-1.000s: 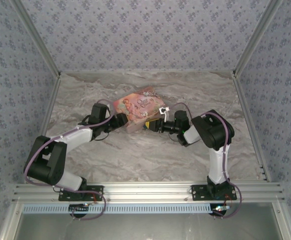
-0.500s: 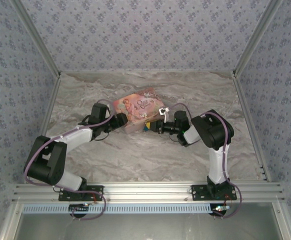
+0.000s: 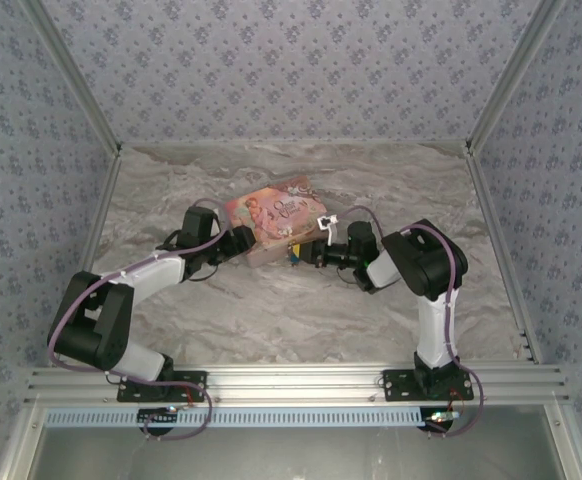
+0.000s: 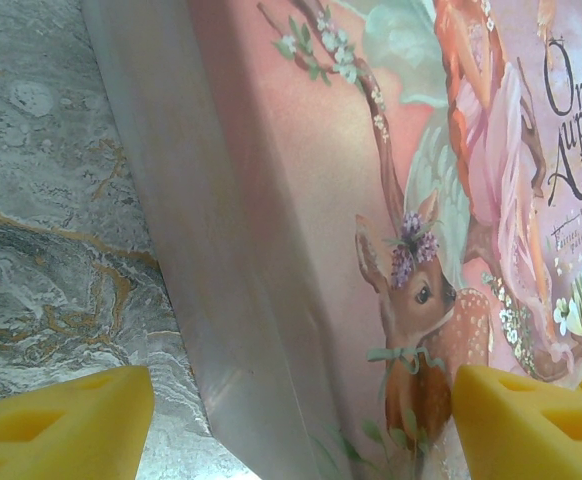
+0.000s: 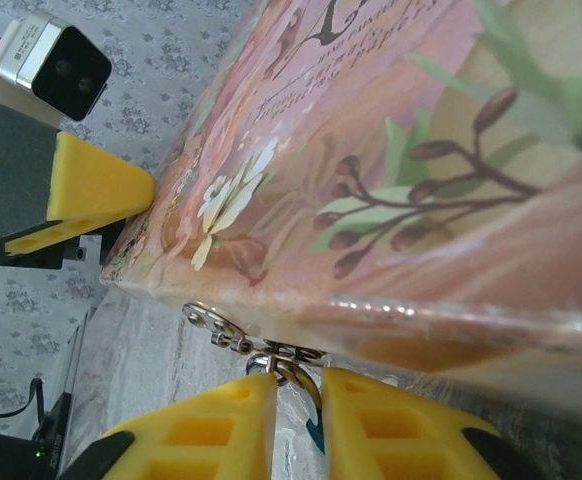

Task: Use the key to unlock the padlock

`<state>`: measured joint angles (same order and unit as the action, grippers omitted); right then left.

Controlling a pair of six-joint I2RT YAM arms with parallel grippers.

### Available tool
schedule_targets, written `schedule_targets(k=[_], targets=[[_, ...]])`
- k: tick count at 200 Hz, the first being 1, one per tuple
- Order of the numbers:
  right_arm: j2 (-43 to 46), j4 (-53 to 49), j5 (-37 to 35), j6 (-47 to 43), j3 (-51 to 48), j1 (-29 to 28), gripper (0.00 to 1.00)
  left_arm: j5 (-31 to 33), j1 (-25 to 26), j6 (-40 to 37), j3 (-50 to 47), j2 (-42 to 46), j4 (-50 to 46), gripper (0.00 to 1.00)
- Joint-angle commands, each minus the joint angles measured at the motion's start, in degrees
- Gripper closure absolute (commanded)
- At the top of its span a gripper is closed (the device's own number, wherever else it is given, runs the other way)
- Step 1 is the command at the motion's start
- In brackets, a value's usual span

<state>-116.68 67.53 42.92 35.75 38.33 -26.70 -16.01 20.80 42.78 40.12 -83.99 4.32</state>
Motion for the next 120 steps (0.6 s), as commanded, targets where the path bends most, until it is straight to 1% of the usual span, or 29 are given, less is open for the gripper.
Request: schedule_targets(k=[1, 29, 54, 88, 120], targets=[[-0.3, -1.6, 0.5, -2.9, 1.7, -1.7, 0.74, 0.5, 0.7, 0.0, -1.2, 0.4, -2.9, 0.22], [-1.1, -1.7, 0.2, -3.2, 2.2, -2.1, 0.72, 0.7, 0.9, 0.1, -1.3, 0.4, -2.8, 0.22], [-1.1, -2.2, -0.5, -4.2, 1.8, -2.4, 0.68, 0.8, 1.0, 0.2, -1.8, 0.4, -2.6, 0.22], [0.2, -1.4, -1.3, -4.9, -0.1, -1.3, 0.60, 0.8, 1.0, 0.6, -2.3, 0.7, -2.1, 0.22], [0.8, -1.6, -0.9, -5.3, 0.1, -1.0, 0.58, 0.8, 1.0, 0.6, -2.3, 0.7, -2.2, 0.22]])
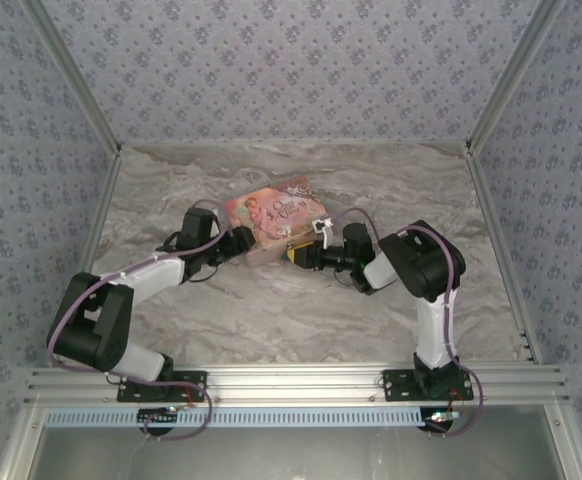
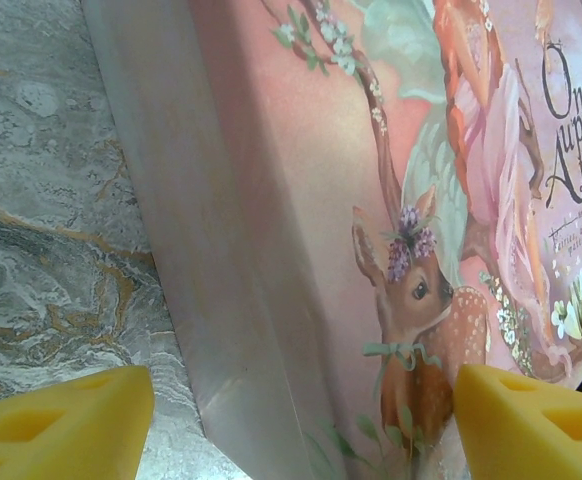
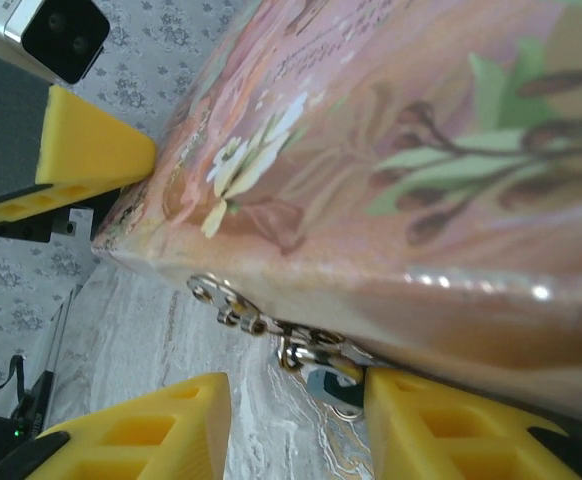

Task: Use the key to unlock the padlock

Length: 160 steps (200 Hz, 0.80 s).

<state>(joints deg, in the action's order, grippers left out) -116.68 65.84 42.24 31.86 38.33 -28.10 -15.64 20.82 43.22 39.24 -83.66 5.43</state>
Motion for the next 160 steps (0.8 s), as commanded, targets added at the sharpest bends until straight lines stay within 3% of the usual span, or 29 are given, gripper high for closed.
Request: schedule_targets(k=[1, 96, 160], targets=[[0.8, 0.0, -0.2, -1.4, 0.1, 0.3, 0.58, 0.5, 1.0, 0.1, -1.5, 0.3, -3.3, 0.22], [-1.5, 2.3, 0.1, 0.4, 3.5, -0.6, 0.54, 0.3, 1.2, 0.3, -1.4, 0.1, -3.2, 0.22], [-2.0, 3.3, 2.1, 0.5, 3.2, -0.9, 0.70, 0.4, 1.2, 0.3, -1.4, 0.1, -3.2, 0.22]])
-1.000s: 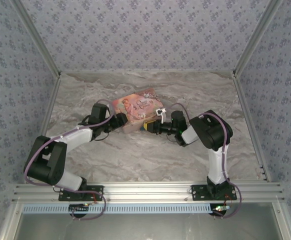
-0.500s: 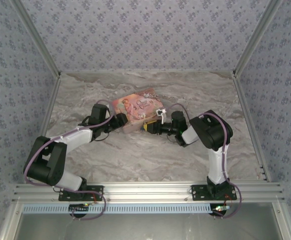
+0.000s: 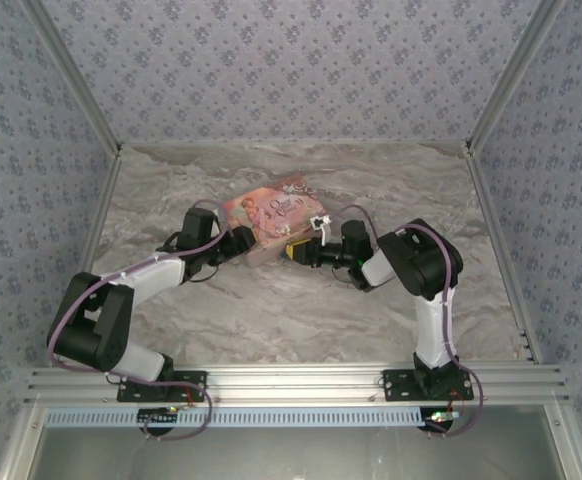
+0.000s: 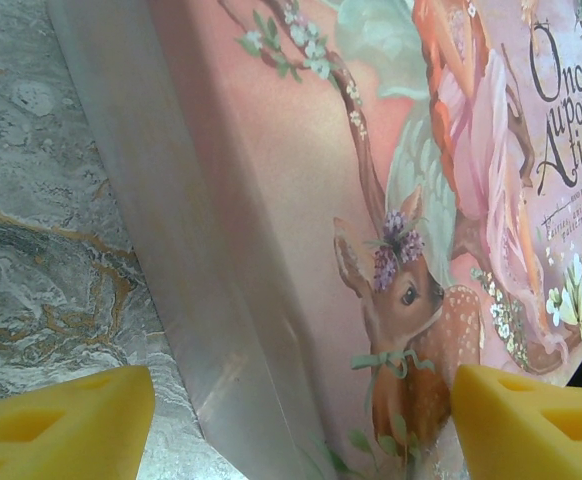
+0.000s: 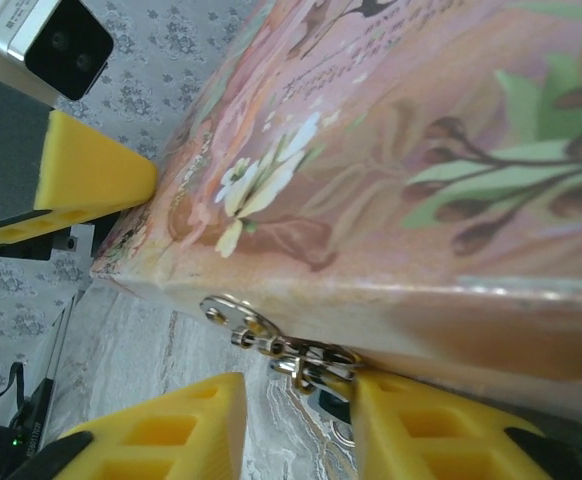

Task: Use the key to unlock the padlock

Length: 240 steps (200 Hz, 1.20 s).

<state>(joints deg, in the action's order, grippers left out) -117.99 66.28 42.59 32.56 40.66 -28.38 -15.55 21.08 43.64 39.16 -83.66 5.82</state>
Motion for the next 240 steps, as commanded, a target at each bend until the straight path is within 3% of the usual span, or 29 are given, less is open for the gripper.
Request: schedule_targets(k=[1, 103, 149, 240], targets=[[-0.7, 2.8, 1.7, -0.2, 0.8, -0.6, 0.70, 0.3, 0.9, -0.1, -1.3, 0.1, -3.6, 0.22], [-1.7, 5.3, -0.8, 2.7, 1.4, -1.5, 0.85, 0.4, 1.4, 0.4, -1.6, 0.2, -3.4, 0.22], [-1.8, 6.2, -2.5, 5.2, 1.1, -1.5, 1.00, 0.7, 1.4, 0.4, -2.1, 0.4, -3.3, 0.22], [-0.7, 9.6, -6.6, 11.2, -1.3, 0.5, 1.00, 2.0, 1.4, 0.4, -3.5, 2.4, -4.3, 0.22]])
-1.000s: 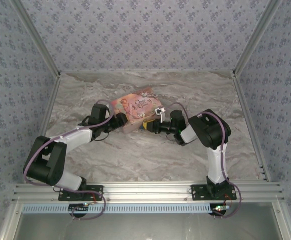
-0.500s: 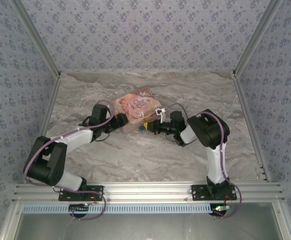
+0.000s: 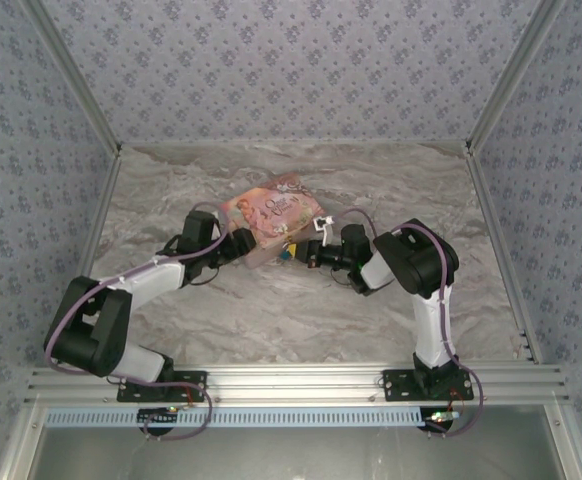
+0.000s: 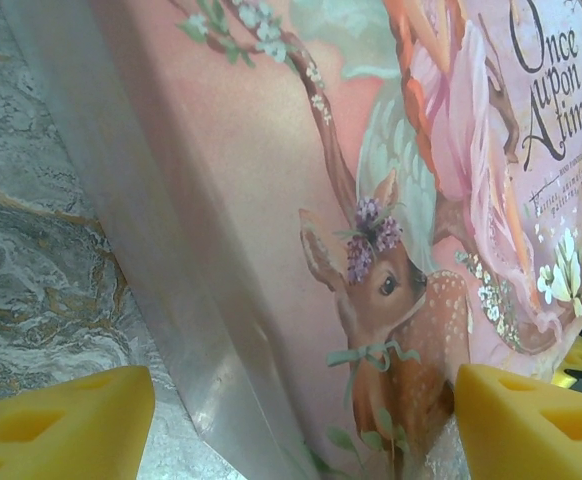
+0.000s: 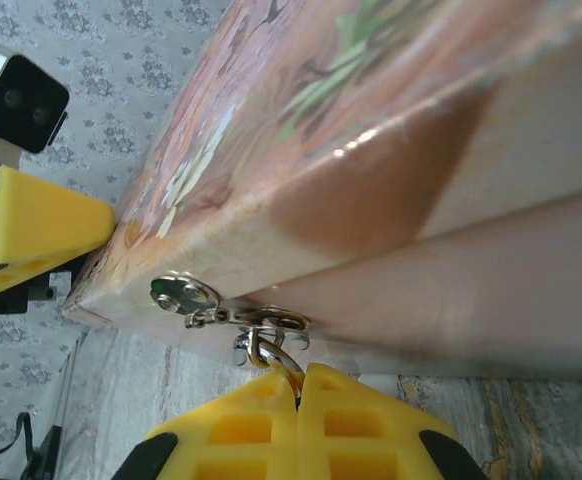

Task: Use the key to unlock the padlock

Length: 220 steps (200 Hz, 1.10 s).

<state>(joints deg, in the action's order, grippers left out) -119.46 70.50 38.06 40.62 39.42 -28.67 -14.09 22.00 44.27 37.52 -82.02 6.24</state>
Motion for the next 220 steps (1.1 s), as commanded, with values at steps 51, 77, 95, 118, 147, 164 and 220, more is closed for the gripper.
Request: schedule_targets(k=[51, 77, 95, 118, 147, 164, 220], targets=[[1.3, 7.7, -4.2, 7.9, -0.9, 2.0, 1.00, 0.8, 0.5, 0.0, -3.4, 0.6, -4.1, 0.22], [1.4, 8.5, -4.5, 10.0, -0.2, 2.0, 1.00, 0.7, 0.5, -0.1, -3.6, 0.6, -4.0, 0.22], [1.5, 9.1, -5.1, 11.3, 0.1, 2.0, 1.00, 0.8, 0.5, -0.1, -3.6, 0.7, -4.0, 0.22], [1.9, 9.2, -5.8, 12.8, 0.6, 2.1, 1.00, 0.9, 0.5, -0.2, -3.7, 0.6, -4.0, 0.21], [2.1, 9.2, -7.2, 15.3, 0.9, 2.4, 1.00, 1.0, 0.5, -0.2, -3.9, 0.5, -4.0, 0.21], [2.3, 8.6, -8.2, 16.0, 1.1, 2.8, 1.00, 1.5, 0.5, -0.3, -3.9, 0.6, -4.1, 0.20], [2.6, 5.5, -9.1, 14.4, 0.6, 3.9, 1.00, 2.7, 0.3, 0.3, -4.4, 1.9, -4.5, 0.18]])
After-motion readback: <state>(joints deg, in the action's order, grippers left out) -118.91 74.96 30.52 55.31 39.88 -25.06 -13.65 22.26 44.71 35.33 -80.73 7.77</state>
